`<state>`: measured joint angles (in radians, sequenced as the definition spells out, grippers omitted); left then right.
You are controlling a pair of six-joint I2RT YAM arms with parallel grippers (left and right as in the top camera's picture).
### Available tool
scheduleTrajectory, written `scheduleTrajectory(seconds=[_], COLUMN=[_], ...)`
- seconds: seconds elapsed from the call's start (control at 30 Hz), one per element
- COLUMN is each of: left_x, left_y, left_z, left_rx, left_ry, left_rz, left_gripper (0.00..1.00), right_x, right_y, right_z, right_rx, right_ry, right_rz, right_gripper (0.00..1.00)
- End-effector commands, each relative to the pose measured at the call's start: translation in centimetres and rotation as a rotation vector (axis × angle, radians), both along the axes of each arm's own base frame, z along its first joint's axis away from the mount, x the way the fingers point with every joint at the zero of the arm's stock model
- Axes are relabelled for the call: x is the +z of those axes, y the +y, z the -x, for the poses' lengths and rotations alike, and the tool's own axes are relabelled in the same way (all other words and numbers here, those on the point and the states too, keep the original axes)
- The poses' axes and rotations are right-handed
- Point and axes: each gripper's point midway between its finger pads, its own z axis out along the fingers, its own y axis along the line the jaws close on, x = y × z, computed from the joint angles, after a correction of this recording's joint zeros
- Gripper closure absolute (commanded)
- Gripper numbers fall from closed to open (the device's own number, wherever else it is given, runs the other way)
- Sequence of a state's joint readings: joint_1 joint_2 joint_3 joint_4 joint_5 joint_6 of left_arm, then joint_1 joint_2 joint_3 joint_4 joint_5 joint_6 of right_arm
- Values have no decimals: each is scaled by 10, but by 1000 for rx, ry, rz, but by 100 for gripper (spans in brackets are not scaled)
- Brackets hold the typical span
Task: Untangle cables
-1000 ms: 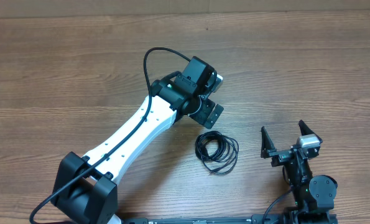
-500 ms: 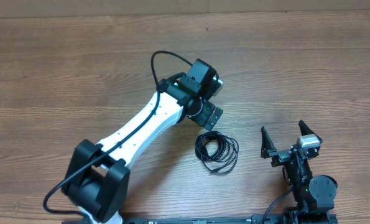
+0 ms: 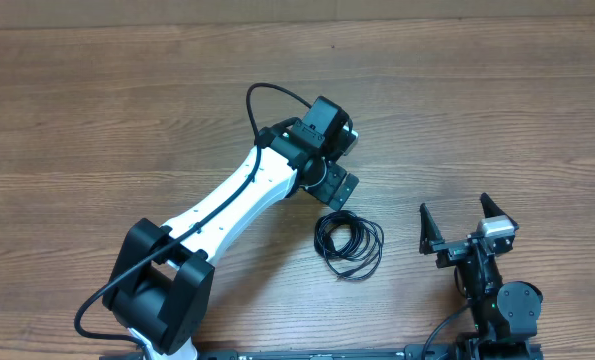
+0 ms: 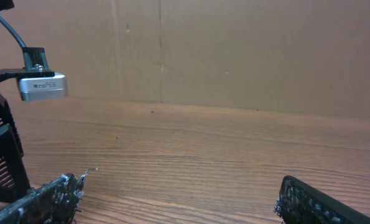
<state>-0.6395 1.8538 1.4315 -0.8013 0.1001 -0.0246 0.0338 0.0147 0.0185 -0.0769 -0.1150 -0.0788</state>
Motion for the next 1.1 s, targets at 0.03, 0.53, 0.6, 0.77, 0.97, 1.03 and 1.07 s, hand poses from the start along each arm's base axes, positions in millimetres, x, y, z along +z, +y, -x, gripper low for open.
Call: scheduleTrajectory(seconds=[0.03, 0.53, 0.6, 0.77, 0.97, 1.03, 1.07], left_x=[-3, -3, 2, 21, 13, 10, 8], left_y=[0, 19, 24, 37, 46, 47, 47], left_z=[0, -11, -16, -29, -20, -16, -16], left_rx=[-19, 56, 92, 190, 68, 35, 29], left_ry=[-3, -2, -7, -23, -9, -6, -4], left_rz=[-6, -34, -21, 20, -38, -52, -55], left_gripper=[1, 0, 1, 0, 0, 0, 0], right_x=[-2, -2, -2, -2, -2, -2, -2], right_y=[-1, -1, -1, -1, -1, -1, -1], right_z=[0, 0, 0, 0, 0, 0, 0], right_rx=[-5, -5, -5, -5, -5, -5, -5], right_ry=[-5, -5, -5, -5, -5, -5, -5], right_rz=[1, 1, 1, 1, 1, 1, 1], right_gripper=[0, 0, 0, 0, 0, 0, 0])
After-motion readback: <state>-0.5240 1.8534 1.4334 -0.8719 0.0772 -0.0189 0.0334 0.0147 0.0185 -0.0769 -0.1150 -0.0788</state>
